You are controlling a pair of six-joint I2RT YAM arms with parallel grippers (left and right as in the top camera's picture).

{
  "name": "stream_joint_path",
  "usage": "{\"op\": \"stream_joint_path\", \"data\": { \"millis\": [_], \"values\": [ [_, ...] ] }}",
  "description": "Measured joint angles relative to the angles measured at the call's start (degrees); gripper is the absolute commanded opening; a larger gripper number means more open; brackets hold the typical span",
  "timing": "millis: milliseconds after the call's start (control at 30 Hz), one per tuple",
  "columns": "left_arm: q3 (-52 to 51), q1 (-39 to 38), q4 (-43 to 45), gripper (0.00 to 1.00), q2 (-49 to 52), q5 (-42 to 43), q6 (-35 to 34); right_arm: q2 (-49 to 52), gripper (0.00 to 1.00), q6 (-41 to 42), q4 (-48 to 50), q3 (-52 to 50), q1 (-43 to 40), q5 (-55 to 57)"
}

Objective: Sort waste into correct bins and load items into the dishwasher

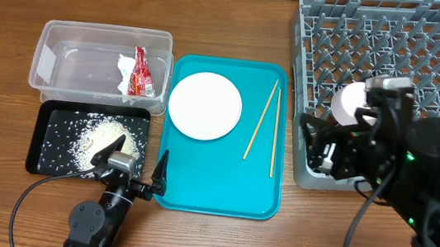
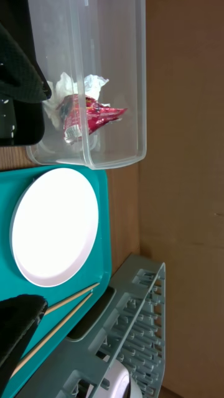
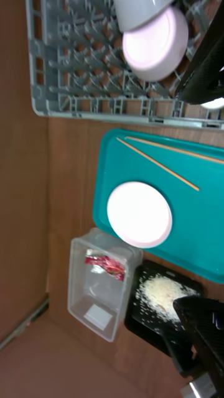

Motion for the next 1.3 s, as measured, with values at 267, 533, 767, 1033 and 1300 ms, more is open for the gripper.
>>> {"op": "stream_joint_path", "data": {
  "millis": [267, 533, 767, 1033, 1300],
  "values": [
    [0.0, 0.0, 0.0, 1.00, 0.0, 0.0, 0.0, -1.2, 1.00, -0.3, 0.0, 0.0, -0.2, 0.8],
    [0.0, 0.0, 0.0, 1.00, 0.0, 0.0, 0.0, 0.0, 1.00, -0.2, 0.1, 0.0, -0.3, -0.9],
    [0.0, 0.0, 0.0, 1.00, 0.0, 0.0, 0.0, 3.4, 1.00, 1.4, 8.9, -0.4, 0.2, -13.4],
    [0.0, 0.0, 0.0, 1.00, 0.0, 0.0, 0.0, 26.6, 0.82, 6.6, 13.3, -3.1, 6.1, -14.5],
    [0.0, 0.0, 0.0, 1.00, 0.0, 0.2, 0.0, 48.8, 0.67, 11.2, 22.0, -4.2, 6.0, -7.7]
  ]
}}
